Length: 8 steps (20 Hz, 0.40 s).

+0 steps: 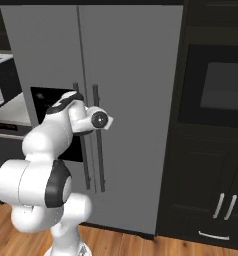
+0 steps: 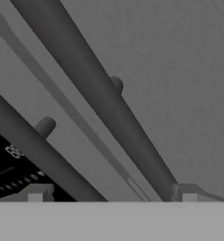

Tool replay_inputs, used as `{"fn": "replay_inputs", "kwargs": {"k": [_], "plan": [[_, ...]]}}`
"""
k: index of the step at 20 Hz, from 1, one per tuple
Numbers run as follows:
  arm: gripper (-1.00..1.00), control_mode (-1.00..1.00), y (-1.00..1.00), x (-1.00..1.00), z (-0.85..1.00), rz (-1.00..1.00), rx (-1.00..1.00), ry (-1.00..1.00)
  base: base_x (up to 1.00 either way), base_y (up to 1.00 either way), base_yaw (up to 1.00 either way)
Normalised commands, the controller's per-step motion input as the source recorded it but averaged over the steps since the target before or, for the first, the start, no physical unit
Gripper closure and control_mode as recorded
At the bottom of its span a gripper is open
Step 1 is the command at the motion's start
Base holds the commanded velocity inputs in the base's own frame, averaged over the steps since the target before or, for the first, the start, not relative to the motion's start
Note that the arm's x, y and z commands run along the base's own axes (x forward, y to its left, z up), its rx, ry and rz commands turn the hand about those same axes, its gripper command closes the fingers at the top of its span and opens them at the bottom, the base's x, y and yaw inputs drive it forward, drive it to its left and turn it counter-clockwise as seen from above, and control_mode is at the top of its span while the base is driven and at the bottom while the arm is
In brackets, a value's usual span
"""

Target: Pick up the frozen steak from the freezer, place it on any shelf in the fridge, and close the fridge and freezer doors when done.

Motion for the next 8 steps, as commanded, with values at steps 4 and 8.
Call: {"fn": "replay_inputs", "kwargs": {"k": [4,8], "plan": [[-1.00,-1.00,0.08,0.22,0.00,-0.02,0.00,0.00,0.00,0.00,0.00],[-1.00,-1.00,0.31,0.37,-0.38,-0.10,-0.01,-0.04,0.00,0.00,0.00]]}}
